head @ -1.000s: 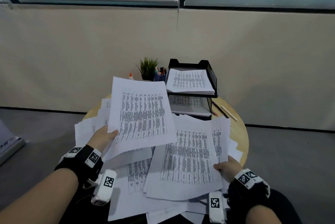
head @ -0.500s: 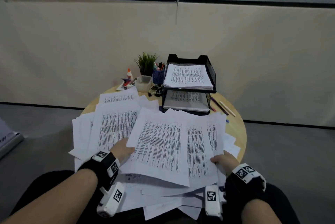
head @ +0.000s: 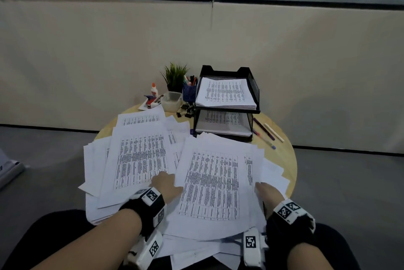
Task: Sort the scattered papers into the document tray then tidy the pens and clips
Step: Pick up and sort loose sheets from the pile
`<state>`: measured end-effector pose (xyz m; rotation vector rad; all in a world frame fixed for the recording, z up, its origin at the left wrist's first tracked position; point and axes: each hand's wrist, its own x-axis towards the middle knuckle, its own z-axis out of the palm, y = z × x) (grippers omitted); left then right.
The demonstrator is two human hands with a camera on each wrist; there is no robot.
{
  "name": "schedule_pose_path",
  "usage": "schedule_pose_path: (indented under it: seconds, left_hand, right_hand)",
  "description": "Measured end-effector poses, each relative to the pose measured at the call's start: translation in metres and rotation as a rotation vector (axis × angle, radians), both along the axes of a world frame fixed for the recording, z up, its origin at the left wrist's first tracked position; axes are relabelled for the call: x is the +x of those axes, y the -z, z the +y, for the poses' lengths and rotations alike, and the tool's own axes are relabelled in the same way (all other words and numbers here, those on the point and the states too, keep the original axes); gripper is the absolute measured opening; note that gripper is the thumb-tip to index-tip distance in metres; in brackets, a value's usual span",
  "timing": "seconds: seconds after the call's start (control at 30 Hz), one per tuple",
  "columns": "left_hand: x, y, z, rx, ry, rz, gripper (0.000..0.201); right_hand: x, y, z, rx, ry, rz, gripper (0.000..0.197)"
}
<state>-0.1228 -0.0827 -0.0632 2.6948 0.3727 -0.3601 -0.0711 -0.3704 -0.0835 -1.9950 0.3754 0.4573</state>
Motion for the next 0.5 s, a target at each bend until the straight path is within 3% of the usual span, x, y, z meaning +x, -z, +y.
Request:
schedule_pose_path:
  seconds: [0.1,0.23,0.3,0.4,0.5]
  left_hand:
    - [0.004,0.001,-0.005,-0.006,0.02,0.022,0.034]
    - [0.004,0.003,-0.01,-0.37,0.028,0.02,0.012]
    - [0.003,0.003,-0.011,-0.478,-0.015,0.022,0.026]
    - [0.002,0.0,-0.007,-0.408,-0.079,-0.015,0.033]
    - [0.003,0.002,0.0,-0.342,-0.137,-0.055,0.007]
  right_hand:
    - [0.001,0.005,0.002,0.135,0.029,-0.023,0.041]
    - [-0.002,0.011,0.011,0.135,-0.149,-0.039,0.062]
    - [-0.003,0.013,0.014,0.116,-0.203,-0.032,0.057]
    - [-0.001,0.018,0.012,0.15,-0.171,-0.049,0.043]
    - [-0.002,0.011,0.008,0.186,-0.111,-0.071,0.031]
